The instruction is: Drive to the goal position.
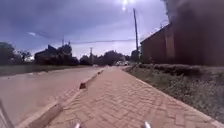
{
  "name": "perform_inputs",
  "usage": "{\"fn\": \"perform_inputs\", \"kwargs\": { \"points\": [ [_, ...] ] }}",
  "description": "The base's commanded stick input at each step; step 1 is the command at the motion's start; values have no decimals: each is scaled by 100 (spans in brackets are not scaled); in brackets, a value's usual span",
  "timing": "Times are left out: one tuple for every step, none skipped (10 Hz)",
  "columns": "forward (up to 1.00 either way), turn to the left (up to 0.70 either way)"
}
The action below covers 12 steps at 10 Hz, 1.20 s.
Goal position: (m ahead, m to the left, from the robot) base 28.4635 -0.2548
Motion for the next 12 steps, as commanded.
{"fn": "perform_inputs", "kwargs": {
  "points": [
    [70,0],
    [70,0],
    [70,0],
    [70,0],
    [70,0],
    [70,0],
    [70,0],
    [70,0],
    [70,0],
    [70,0],
    [70,0],
    [70,0]
  ]
}}
